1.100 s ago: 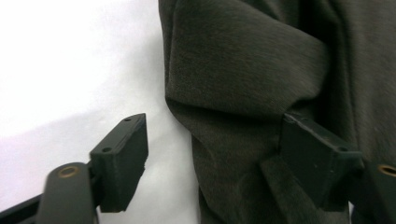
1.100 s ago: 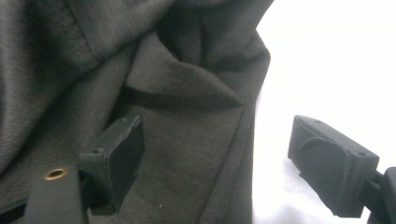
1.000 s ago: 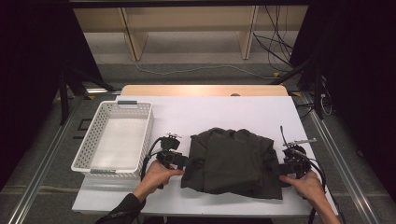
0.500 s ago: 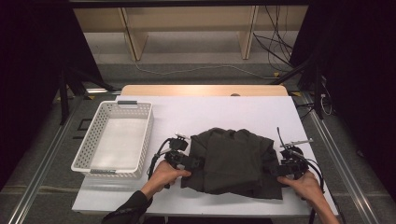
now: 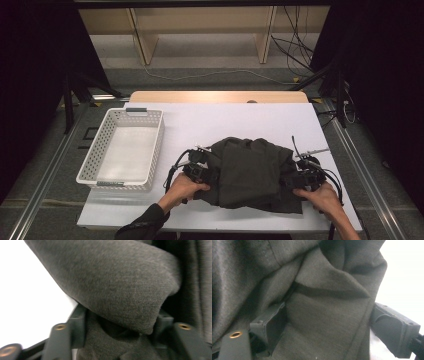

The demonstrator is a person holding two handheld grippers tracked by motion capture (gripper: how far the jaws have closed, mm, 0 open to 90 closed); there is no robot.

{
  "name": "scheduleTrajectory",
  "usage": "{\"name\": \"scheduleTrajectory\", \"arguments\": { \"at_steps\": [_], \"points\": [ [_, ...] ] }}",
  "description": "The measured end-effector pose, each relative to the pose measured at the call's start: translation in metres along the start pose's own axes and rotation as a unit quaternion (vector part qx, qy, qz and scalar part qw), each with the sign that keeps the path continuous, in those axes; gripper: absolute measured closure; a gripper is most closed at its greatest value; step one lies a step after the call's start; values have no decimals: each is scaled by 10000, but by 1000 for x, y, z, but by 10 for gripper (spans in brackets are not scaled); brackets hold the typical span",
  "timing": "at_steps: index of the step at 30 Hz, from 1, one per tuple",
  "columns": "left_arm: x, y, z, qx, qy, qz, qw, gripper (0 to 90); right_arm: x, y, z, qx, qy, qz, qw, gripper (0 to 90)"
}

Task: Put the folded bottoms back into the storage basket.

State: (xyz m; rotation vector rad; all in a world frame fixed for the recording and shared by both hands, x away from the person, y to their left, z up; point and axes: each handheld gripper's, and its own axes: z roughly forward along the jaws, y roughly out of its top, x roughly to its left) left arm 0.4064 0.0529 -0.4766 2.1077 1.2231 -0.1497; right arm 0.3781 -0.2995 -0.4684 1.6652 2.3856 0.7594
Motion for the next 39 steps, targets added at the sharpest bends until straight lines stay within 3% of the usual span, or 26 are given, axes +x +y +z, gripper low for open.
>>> {"name": "scheduleTrajectory", "arguments": {
  "at_steps": [4, 8, 11, 12, 15, 18, 20, 22, 26, 28, 30, 32, 33, 36, 39],
  "points": [
    [-1, -1, 0, -64, -5, 132, 9999, 600, 2, 1, 0, 29, -88, -103, 9999, 246],
    [-2, -1, 0, -95, 31, 167, 9998, 615, 5, 1, -1, -7, -312, -115, 9994, 405],
    [-2, -1, 0, -95, 40, 152, 9998, 602, 7, 0, -2, -67, -122, -133, 9998, 517],
    [-2, -1, 0, -92, 70, 173, 9998, 594, 6, 0, -2, -55, 151, -79, 9998, 540],
    [-3, 0, 0, -57, 163, 202, 9996, 556, 10, 0, -1, -54, 167, -115, 9998, 589],
    [-3, 1, 0, -10, 285, 186, 9994, 484, 8, 0, -1, -92, 229, -42, 9997, 574],
    [-3, 1, -1, -15, 387, 197, 9991, 442, 9, 2, 0, -87, 239, 31, 9997, 444],
    [-5, 0, -1, -5, 506, 241, 9984, 406, 13, 4, 2, 7, -131, -68, 9999, 323],
    [-4, 0, 0, -31, 546, 146, 9984, 347, 14, 4, 4, 1, -159, -57, 9999, 322],
    [-4, 0, 1, 4, 562, 197, 9982, 347, 13, 4, 3, -33, -126, -27, 9999, 403],
    [-5, 0, 2, -19, 431, 184, 9989, 430, 15, 3, 4, -99, -14, -25, 9999, 603],
    [-5, -1, 2, -21, 370, 285, 9989, 497, 18, 4, 5, -103, 92, -124, 9998, 731],
    [-4, -1, 3, -51, 272, 240, 9993, 545, 19, 4, 6, -103, 188, -113, 9997, 775],
    [-4, -2, 1, -166, 227, 256, 9993, 709, 20, 5, 6, -134, 260, -119, 9995, 837],
    [-9, -2, -5, -311, 280, 456, 9981, 802, 20, 5, 3, -254, 307, -91, 9992, 853]
  ]
}}
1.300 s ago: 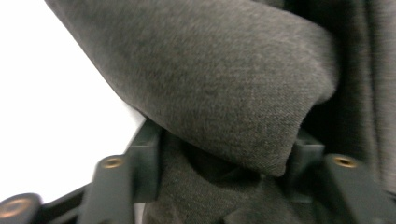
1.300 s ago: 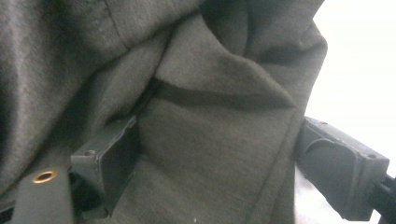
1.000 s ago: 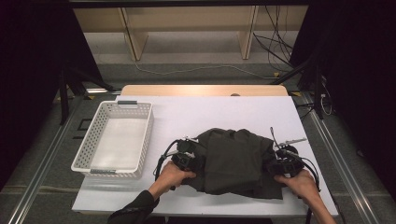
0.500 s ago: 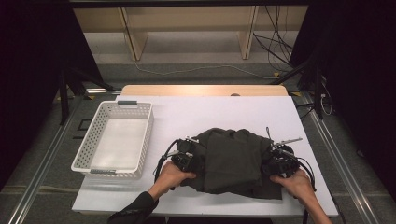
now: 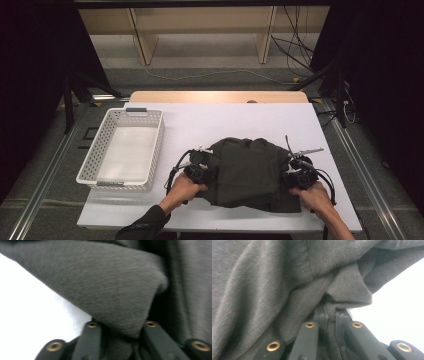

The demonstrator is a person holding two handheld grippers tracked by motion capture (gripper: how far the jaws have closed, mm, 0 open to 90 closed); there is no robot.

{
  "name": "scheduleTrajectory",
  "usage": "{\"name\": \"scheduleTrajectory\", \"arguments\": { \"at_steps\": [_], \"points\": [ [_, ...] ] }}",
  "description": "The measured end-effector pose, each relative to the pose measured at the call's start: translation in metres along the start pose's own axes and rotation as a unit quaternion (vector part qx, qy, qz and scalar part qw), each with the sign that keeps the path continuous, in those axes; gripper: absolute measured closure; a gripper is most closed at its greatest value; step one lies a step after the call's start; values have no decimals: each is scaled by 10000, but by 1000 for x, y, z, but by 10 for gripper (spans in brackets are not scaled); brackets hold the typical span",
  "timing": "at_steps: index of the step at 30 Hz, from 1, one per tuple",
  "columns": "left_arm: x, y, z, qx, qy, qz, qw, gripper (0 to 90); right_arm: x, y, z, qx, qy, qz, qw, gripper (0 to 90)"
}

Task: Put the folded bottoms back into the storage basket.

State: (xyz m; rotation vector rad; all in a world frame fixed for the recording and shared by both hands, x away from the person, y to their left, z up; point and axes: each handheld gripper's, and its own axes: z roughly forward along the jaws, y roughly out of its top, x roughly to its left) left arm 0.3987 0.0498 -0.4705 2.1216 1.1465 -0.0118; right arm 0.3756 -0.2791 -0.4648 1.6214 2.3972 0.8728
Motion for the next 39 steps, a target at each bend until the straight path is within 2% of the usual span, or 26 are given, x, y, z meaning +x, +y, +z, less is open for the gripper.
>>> {"name": "scheduleTrajectory", "arguments": {
  "at_steps": [6, 9, 13, 16, 21, 25, 30, 32, 36, 38, 39],
  "points": [
    [-4, 1, -12, -171, -30, 180, 9997, 822, 1, 1, -16, -383, 165, 51, 9991, 863],
    [-6, 2, -19, -245, -8, 264, 9993, 823, 4, 2, -25, -611, 188, -51, 9979, 864],
    [-7, 6, -31, -397, -1, 321, 9987, 824, 8, 5, -34, -763, 235, -108, 9967, 865],
    [-7, 7, -33, -418, 50, 381, 9984, 824, 12, 7, -36, -787, 194, -182, 9965, 864],
    [-4, 0, -18, -166, 96, 374, 9991, 822, 10, 6, -18, -424, -65, -241, 9988, 858],
    [-2, -1, -16, -116, 78, 352, 9993, 819, 5, 5, -10, -153, -145, -161, 9996, 823],
    [-2, -3, -13, -64, 108, 366, 9993, 815, 1, 4, 0, 129, -216, -166, 9995, 495],
    [-2, -4, -12, -48, 111, 351, 9993, 814, 1, 4, 3, 262, -391, -168, 9988, 399],
    [-2, -4, -11, -58, 108, 315, 9994, 813, 1, 5, 6, 353, -241, -42, 9991, 311],
    [-1, -4, -11, -42, 105, 320, 9994, 812, 2, 5, 6, 363, -130, -71, 9992, 346],
    [-1, -4, -11, -39, 107, 321, 9994, 811, 1, 5, 5, 366, 1, -33, 9993, 388]
  ]
}}
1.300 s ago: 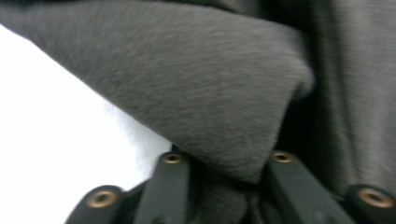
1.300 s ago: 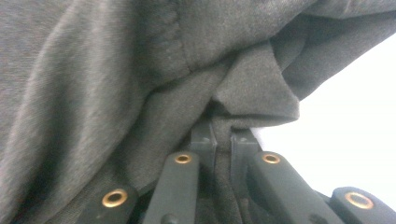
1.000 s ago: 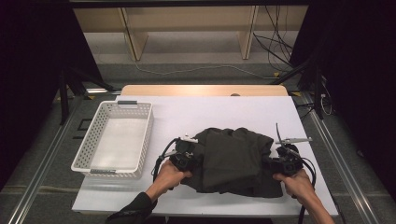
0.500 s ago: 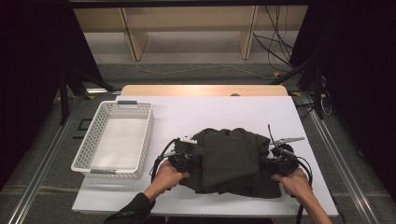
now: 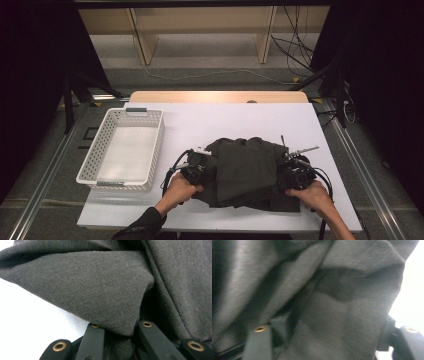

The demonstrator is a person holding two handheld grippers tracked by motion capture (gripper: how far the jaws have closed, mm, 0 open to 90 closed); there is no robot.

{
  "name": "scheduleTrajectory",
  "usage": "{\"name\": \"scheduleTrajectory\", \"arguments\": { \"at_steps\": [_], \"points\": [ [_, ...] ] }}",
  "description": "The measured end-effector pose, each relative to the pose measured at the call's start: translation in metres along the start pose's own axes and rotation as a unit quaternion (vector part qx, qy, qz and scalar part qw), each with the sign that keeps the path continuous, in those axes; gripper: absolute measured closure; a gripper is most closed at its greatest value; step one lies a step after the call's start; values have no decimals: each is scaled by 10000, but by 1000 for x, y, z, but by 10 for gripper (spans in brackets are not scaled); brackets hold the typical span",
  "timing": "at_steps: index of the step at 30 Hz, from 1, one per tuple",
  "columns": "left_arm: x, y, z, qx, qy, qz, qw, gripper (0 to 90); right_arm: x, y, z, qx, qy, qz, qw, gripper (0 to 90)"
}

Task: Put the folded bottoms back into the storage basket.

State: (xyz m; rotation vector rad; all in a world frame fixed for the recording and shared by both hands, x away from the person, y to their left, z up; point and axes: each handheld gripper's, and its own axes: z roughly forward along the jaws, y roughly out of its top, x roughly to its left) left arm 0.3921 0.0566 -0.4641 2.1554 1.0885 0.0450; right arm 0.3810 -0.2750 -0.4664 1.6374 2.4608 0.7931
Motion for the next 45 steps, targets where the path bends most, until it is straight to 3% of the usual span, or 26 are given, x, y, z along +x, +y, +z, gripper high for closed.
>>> {"name": "scheduleTrajectory", "arguments": {
  "at_steps": [2, 4, 6, 7, 8, 10, 22, 28, 32, 37, 41, 45],
  "points": [
    [0, 0, 0, -6, -2, -22, 10000, 811, 0, -1, 0, 45, 450, 100, 9989, 429],
    [0, 0, 0, -5, -11, -28, 10000, 811, 5, 0, 1, 92, 262, -81, 9996, 486],
    [0, 0, 1, 0, -9, -24, 10000, 811, 6, -1, 1, 59, 111, -123, 9998, 621],
    [0, 0, 1, -6, -4, -18, 10000, 811, 5, -1, 1, 37, 173, -102, 9998, 712],
    [0, 0, 1, -12, -4, -4, 10000, 812, 4, -1, 2, 43, 324, -33, 9995, 754],
    [0, 0, 0, -42, -2, -9, 10000, 813, 6, -1, 3, 3, 306, -134, 9994, 797],
    [-4, 8, -21, -457, 60, 231, 9987, 826, 16, 4, -20, -547, 379, -338, 9972, 825],
    [0, 18, -43, -647, 117, 357, 9972, 827, 24, 9, -26, -754, 509, -371, 9952, 826],
    [5, 26, -61, -583, 79, 430, 9973, 826, 31, 18, -31, -898, 579, -434, 9933, 826],
    [14, 33, -81, -705, 99, 381, 9967, 826, 42, 31, -33, -999, 650, -526, 9915, 827],
    [20, 36, -94, -773, 230, 392, 9960, 827, 51, 45, -36, -1071, 682, -619, 9900, 826],
    [31, 39, -106, -891, 216, 280, 9954, 826, 60, 60, -39, -1085, 694, -754, 9888, 827]
  ]
}}
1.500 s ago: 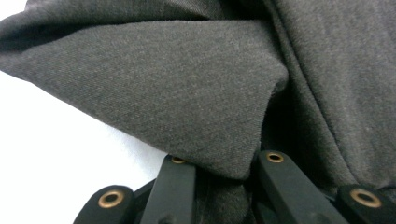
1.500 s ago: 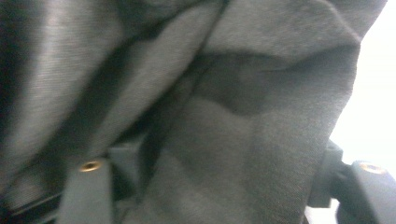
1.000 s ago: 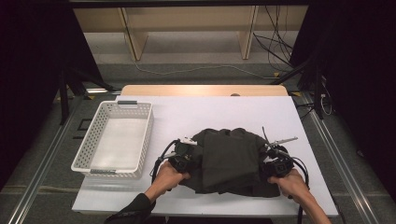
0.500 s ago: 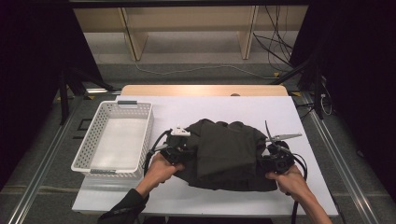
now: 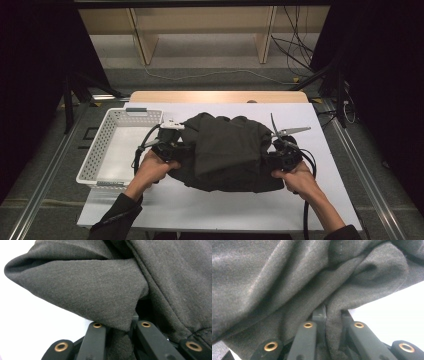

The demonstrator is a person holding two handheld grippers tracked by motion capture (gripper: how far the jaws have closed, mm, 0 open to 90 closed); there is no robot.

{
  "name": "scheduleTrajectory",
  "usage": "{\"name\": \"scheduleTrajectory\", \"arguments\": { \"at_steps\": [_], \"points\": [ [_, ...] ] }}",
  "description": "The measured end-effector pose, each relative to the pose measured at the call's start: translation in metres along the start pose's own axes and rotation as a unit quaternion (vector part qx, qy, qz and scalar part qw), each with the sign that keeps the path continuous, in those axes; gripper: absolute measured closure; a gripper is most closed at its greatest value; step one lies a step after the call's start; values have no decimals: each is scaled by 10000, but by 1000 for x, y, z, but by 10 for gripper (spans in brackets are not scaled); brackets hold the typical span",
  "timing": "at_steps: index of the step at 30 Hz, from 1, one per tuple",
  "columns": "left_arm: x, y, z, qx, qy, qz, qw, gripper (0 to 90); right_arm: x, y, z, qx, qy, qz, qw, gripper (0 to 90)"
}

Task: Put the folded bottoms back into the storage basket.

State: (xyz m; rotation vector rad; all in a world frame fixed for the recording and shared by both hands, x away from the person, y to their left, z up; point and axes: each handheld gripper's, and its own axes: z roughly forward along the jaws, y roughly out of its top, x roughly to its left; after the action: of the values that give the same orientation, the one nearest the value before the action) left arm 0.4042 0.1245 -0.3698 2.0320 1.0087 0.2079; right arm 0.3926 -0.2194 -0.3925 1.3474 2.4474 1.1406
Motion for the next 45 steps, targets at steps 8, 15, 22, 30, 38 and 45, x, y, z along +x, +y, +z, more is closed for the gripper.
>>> {"name": "scheduleTrajectory", "arguments": {
  "at_steps": [8, 15, 22, 30, 38, 45],
  "points": [
    [17, 13, -21, -108, 203, -26, 9997, 827, 11, 32, 3, -136, 40, -128, 9998, 827],
    [33, 28, -50, -146, 326, -35, 9994, 826, 26, 59, 7, -243, 162, -233, 9993, 826],
    [51, 33, -78, -291, 414, -85, 9987, 825, 44, 85, 14, -286, 266, -362, 9986, 826],
    [72, 32, -111, -347, 555, -227, 9976, 825, 70, 111, 26, -244, 409, -564, 9973, 826],
    [103, 31, -144, -344, 732, -347, 9961, 825, 101, 142, 45, -179, 538, -834, 9949, 826],
    [123, 30, -168, -380, 1011, -513, 9928, 824, 130, 162, 60, -167, 602, -961, 9934, 825]
  ]
}}
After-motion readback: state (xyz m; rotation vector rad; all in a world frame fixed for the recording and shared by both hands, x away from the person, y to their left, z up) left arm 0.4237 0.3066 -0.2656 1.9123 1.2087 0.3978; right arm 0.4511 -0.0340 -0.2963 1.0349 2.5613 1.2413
